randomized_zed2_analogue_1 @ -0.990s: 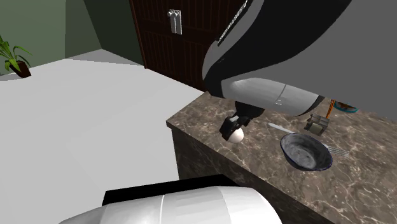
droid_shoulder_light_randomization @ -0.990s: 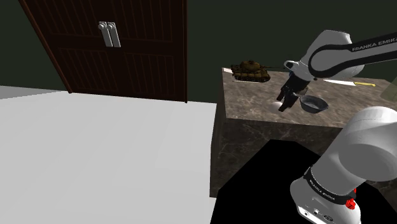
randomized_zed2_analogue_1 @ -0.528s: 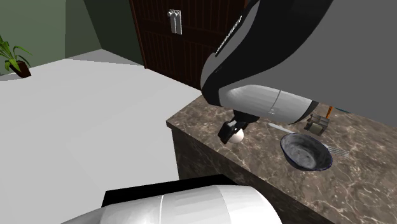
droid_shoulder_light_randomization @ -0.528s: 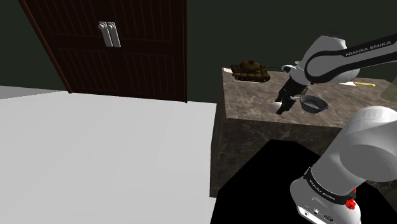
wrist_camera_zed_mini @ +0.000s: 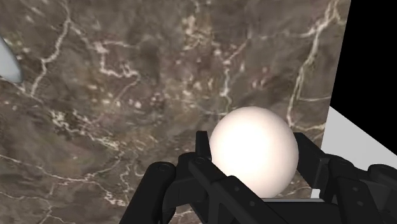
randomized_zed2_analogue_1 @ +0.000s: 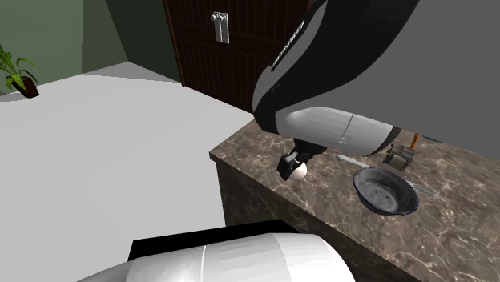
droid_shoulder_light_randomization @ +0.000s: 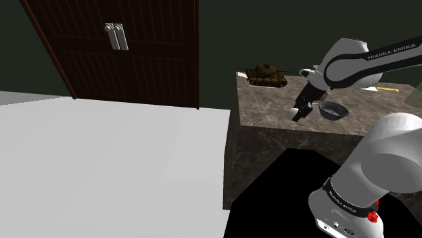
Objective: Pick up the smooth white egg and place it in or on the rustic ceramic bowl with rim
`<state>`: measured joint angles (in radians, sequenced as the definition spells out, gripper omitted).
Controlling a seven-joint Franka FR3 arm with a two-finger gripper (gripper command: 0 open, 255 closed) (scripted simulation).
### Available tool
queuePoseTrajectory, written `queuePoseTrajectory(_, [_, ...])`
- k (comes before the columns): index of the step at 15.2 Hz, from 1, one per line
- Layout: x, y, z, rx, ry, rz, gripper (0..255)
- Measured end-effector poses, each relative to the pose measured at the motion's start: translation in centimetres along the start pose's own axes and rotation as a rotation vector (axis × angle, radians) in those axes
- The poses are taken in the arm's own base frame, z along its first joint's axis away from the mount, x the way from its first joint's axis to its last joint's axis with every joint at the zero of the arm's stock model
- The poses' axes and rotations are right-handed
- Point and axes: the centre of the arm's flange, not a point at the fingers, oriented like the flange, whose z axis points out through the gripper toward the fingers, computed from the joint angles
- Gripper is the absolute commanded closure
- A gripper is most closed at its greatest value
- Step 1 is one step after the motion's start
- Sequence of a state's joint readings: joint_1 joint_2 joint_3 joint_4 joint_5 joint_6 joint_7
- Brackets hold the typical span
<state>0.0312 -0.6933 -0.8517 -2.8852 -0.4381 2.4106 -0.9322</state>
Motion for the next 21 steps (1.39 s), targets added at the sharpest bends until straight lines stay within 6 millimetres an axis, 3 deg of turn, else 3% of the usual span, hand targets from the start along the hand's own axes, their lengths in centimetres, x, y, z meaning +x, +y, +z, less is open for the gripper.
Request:
queuePoseTrajectory(7, [0.1, 0.0, -0.2, 0.0, 0.0, 0.0, 255])
queuePoseTrajectory(21, [1.7, 0.1, -7.1, 0.0, 0.0, 0.0, 255])
